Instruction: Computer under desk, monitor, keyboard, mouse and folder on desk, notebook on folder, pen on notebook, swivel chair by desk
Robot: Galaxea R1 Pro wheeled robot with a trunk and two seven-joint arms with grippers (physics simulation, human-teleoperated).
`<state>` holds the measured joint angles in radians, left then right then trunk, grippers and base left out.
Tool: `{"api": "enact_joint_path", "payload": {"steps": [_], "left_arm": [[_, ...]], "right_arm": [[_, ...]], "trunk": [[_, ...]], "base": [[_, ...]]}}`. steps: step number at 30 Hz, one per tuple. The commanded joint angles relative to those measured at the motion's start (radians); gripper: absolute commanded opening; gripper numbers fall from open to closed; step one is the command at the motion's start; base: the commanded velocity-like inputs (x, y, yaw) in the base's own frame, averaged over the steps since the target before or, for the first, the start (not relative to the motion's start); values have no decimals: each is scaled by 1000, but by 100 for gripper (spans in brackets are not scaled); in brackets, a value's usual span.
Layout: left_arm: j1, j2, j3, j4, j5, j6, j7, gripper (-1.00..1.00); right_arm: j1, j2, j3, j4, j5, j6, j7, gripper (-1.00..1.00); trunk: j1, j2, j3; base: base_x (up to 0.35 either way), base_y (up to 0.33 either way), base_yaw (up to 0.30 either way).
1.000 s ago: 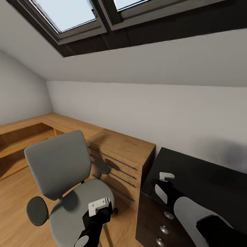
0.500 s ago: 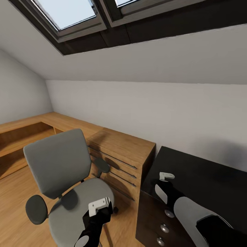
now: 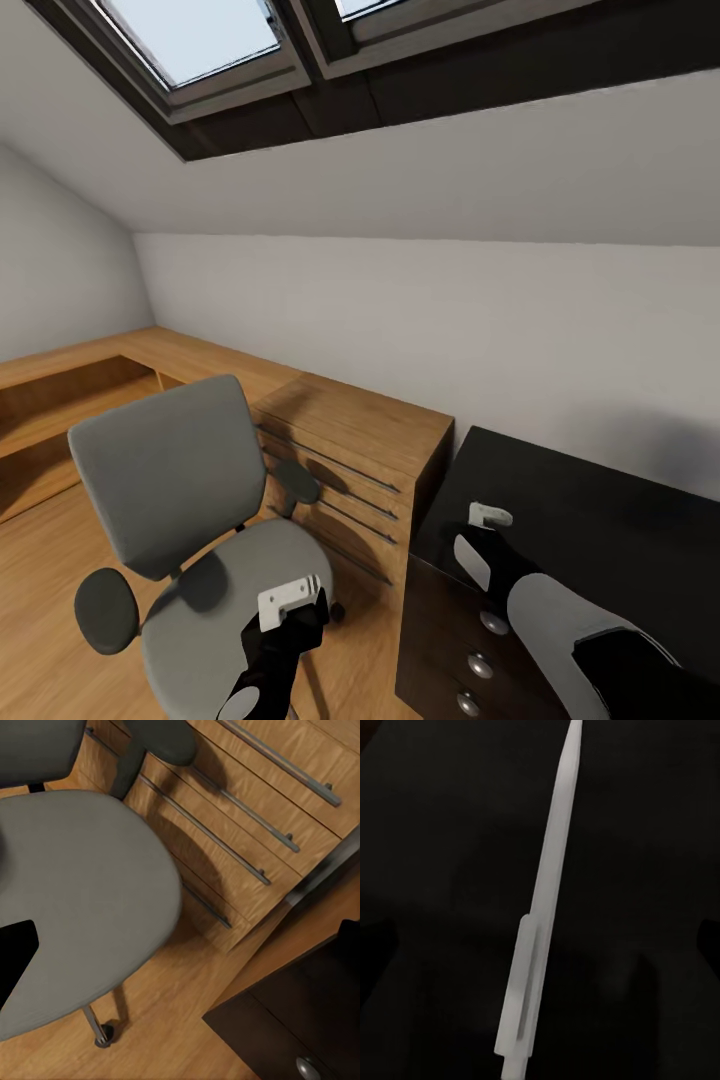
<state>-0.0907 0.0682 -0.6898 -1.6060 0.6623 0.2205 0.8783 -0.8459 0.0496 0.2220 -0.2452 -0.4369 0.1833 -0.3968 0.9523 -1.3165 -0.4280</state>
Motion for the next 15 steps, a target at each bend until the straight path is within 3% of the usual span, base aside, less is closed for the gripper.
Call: {"api": "enact_joint_path", "payload": {"steps": [1,8,15], "left_arm": [[-1,1,-2,-2,3,5,7,100],[-1,1,-2,-2,3,5,7,100],[-1,-1,-2,-2,3,6,7,100]], "right_arm": [[-1,-1,7,-2,-5,7,-7,100],[-1,-1,5,-2,-5,10,-7,100],[-1,0,5,-2,-6,14,-7,100]], "trunk": [[0,-1,-1],[0,-1,-1],[19,-36,-17]], "base": [[0,0,0],[0,0,0],[0,0,0]]}}
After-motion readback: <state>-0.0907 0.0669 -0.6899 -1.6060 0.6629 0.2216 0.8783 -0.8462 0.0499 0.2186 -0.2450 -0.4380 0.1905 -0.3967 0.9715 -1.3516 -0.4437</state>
